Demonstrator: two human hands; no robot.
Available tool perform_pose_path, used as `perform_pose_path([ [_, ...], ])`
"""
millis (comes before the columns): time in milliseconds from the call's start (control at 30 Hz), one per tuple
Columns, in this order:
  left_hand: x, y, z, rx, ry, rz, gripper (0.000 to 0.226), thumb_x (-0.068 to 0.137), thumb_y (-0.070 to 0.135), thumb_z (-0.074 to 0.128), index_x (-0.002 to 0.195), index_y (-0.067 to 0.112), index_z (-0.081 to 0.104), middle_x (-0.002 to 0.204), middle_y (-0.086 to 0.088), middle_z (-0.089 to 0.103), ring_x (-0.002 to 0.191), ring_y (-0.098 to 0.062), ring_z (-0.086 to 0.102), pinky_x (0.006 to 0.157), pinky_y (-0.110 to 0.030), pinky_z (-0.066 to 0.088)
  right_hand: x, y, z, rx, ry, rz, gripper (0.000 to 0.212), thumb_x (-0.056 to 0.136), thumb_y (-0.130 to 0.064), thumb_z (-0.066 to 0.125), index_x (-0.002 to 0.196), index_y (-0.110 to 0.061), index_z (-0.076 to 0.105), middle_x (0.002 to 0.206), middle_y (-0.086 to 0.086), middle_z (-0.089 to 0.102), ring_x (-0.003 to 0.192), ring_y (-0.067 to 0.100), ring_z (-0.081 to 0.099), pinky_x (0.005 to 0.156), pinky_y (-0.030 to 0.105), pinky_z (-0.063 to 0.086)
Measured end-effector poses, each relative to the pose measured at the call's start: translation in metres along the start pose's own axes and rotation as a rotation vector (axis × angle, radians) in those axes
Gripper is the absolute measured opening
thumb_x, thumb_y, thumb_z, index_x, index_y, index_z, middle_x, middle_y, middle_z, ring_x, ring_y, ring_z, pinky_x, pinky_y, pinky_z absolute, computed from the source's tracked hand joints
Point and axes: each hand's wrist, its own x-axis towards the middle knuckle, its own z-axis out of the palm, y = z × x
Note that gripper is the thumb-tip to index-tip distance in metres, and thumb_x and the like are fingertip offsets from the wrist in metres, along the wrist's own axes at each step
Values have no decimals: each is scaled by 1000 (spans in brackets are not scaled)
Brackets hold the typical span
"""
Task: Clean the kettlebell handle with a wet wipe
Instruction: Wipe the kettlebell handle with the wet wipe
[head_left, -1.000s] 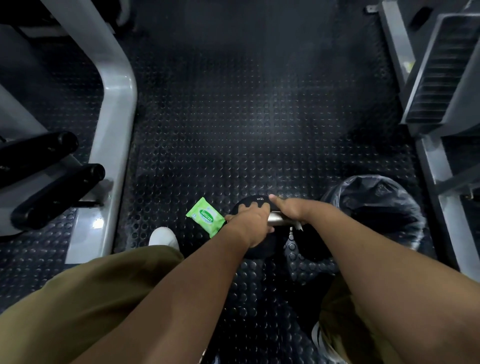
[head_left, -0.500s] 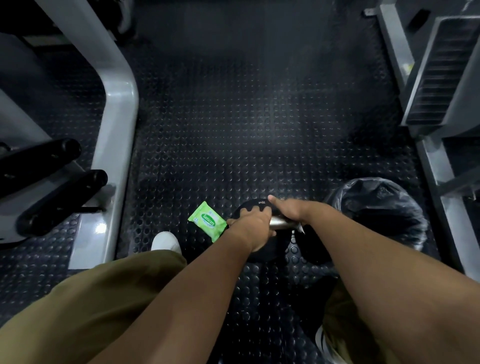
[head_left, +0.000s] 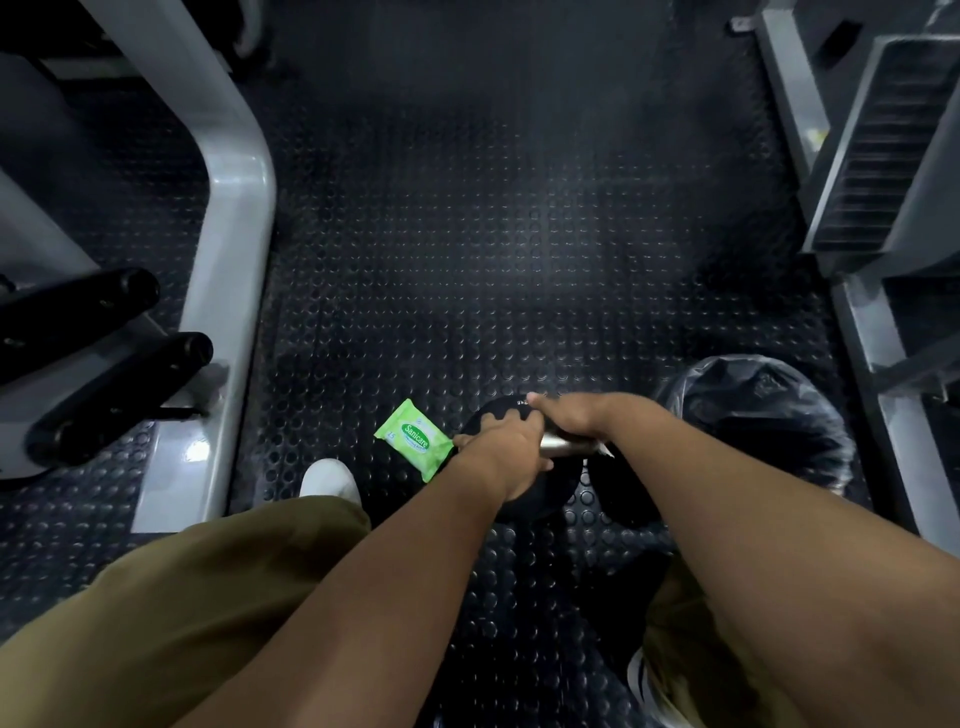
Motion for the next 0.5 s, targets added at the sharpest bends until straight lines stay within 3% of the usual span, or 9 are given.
perform_pose_path([
  [167,-2,-2,-1,9,3,11,57,105,43,57,150,18,34,152,-12,38,146,-42,28,110,-78,30,-4,12,2,58,9,2,80,101,-70,23,155,-12,39,165,14,28,151,33,28,122,49,23],
  [233,-1,-3,0,3,12,9,60,104,44,58,152,19,32,152,-11,38,146,-41,27,109,-78,30,-10,6,-6,-14,-22,16,80,101,-69,25,149,-9,46,155,17,43,139,35,45,115,48,38],
  [333,-1,-2,-1,7,-4,-5,60,104,44,58,153,20,33,151,-10,38,146,-41,27,109,-78,30,-16,-8,-21,7,-105,56,74,99,-70,37,118,-2,61,125,18,61,112,38,67,96,49,57],
  [433,0,0,-4,8,-34,-22,61,104,44,58,154,21,32,153,-10,37,147,-41,25,111,-77,29,-16,-18,-27,-5,-127,46,68,99,-69,37,98,-6,61,138,19,54,116,40,63,101,53,53],
  [500,0,-2,-1,1,-9,-3,62,104,44,58,155,20,32,152,-10,38,147,-41,26,111,-77,29,-14,-16,-20,-30,-91,42,67,102,-67,32,114,-9,63,149,16,47,128,38,55,108,51,46],
])
